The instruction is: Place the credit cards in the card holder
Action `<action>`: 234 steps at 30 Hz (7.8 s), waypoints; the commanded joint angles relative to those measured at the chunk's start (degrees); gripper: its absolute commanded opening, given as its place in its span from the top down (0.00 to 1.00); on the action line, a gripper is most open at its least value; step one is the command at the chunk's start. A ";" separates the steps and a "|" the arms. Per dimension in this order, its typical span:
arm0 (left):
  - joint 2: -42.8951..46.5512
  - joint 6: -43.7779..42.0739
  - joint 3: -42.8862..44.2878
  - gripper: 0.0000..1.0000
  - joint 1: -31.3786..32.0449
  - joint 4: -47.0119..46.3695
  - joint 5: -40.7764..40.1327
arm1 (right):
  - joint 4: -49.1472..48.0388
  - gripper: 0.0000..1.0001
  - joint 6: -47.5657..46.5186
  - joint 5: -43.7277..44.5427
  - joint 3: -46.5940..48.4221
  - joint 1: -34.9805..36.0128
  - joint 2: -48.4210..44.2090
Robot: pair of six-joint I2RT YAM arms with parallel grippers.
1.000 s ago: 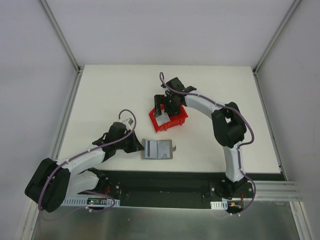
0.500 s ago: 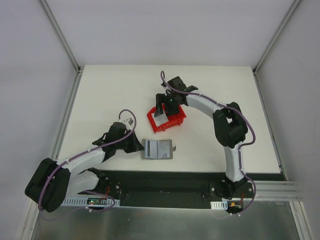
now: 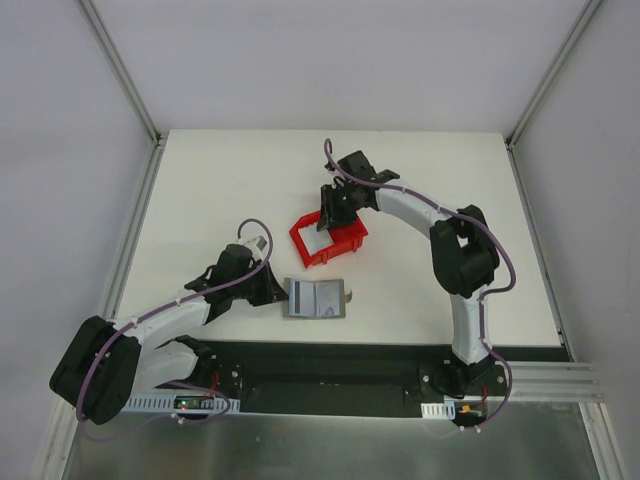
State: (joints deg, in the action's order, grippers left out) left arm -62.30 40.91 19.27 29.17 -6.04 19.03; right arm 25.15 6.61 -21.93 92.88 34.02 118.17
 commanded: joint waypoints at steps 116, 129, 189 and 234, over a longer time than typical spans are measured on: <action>4.47 -1.36 -1.78 1.00 -0.08 -0.02 3.21 | -24.18 0.99 21.60 28.35 -30.57 29.26 -24.92; 4.21 -1.27 -1.69 1.00 -0.08 0.07 3.21 | -24.35 1.00 21.69 28.96 -30.13 29.35 -25.00; 5.00 -1.88 -2.65 1.00 -0.16 0.33 1.98 | -13.90 1.00 20.28 38.63 -31.44 29.79 -29.75; 1.83 -0.39 -6.26 1.00 -0.08 -2.39 -1.01 | -48.96 1.00 41.55 13.67 -59.74 19.16 -32.03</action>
State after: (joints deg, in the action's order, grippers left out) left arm -59.92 40.95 13.76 29.17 -8.36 19.35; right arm -20.84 47.37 -7.99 33.95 54.00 86.87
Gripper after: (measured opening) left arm 0.008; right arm 0.009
